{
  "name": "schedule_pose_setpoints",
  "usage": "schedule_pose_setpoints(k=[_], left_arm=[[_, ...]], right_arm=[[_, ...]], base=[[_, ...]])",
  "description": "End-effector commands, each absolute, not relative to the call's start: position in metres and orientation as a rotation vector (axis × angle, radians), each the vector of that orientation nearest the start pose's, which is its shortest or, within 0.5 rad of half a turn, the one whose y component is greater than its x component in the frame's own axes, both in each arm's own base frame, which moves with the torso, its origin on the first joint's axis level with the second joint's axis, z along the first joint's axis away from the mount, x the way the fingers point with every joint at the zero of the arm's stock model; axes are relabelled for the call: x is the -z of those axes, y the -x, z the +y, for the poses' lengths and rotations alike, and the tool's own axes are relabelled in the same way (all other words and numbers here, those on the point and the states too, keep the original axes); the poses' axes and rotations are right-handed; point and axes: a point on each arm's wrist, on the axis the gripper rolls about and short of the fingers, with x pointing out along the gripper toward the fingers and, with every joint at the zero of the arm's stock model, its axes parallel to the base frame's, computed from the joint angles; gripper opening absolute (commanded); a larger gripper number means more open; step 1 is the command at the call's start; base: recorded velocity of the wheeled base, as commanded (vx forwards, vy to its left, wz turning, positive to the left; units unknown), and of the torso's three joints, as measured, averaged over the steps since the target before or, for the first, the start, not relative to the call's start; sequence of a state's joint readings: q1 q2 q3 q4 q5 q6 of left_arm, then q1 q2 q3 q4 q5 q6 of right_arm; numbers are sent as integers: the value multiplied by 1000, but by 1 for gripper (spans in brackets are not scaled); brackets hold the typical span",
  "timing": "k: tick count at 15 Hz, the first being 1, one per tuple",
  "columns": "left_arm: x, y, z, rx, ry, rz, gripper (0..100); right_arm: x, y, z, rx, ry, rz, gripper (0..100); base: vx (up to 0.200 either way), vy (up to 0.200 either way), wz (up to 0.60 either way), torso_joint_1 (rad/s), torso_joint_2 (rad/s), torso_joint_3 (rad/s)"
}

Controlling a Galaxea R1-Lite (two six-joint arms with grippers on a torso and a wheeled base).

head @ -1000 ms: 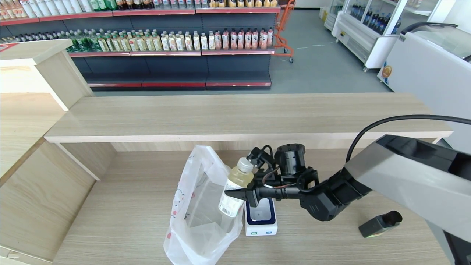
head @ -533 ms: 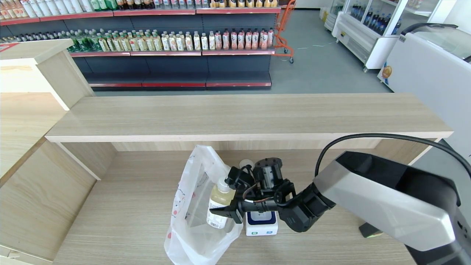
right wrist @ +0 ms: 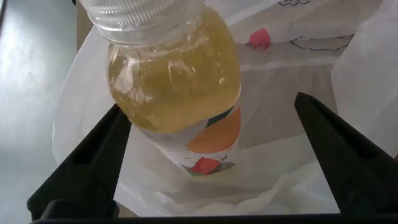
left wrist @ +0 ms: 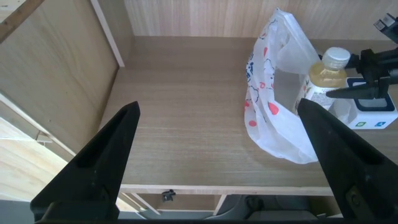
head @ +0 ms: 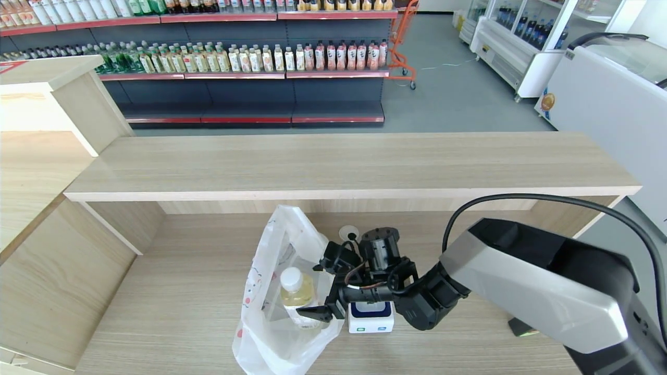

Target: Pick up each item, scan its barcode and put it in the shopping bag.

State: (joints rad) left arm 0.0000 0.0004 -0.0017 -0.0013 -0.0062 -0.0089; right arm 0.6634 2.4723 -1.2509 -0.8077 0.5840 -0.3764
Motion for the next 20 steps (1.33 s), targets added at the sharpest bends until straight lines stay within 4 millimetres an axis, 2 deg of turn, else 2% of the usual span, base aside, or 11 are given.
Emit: schedule_pose_setpoints(k=[1, 3, 5, 8, 11, 14, 16, 17, 18, 20], left_arm=[[-76, 23, 0, 6, 9, -3, 100], [-76, 23, 0, 6, 9, -3, 100], [-76, 23, 0, 6, 9, -3, 100], [-76, 23, 0, 6, 9, -3, 100], [-76, 23, 0, 6, 9, -3, 100], [-76, 23, 0, 6, 9, -3, 100], [-76, 23, 0, 6, 9, -3, 100], [-76, 23, 0, 6, 9, -3, 100], [-76, 23, 0, 6, 9, -3, 100], [-76, 23, 0, 6, 9, -3, 100]], right_arm=[[-14, -350, 289, -1287, 295, 233, 100], [-22, -347, 285, -1269, 208, 289, 100], [-39, -344, 267, -1207, 49, 397, 100], [-72, -338, 260, -1160, -164, 455, 100], [-73, -332, 250, -1139, -186, 492, 100], [-72, -321, 231, -1108, -190, 536, 100], [-75, -323, 215, -1068, -200, 537, 100], [-79, -326, 201, -1027, -205, 532, 100], [-88, -323, 187, -992, -212, 529, 100], [-112, -304, 153, -898, -225, 556, 100]], base=[[0, 0, 0, 0, 0, 0], [0, 0, 0, 0, 0, 0], [0, 0, 0, 0, 0, 0], [0, 0, 0, 0, 0, 0], [0, 0, 0, 0, 0, 0], [0, 0, 0, 0, 0, 0], [0, 0, 0, 0, 0, 0], [0, 0, 0, 0, 0, 0], [0, 0, 0, 0, 0, 0], [0, 0, 0, 0, 0, 0]])
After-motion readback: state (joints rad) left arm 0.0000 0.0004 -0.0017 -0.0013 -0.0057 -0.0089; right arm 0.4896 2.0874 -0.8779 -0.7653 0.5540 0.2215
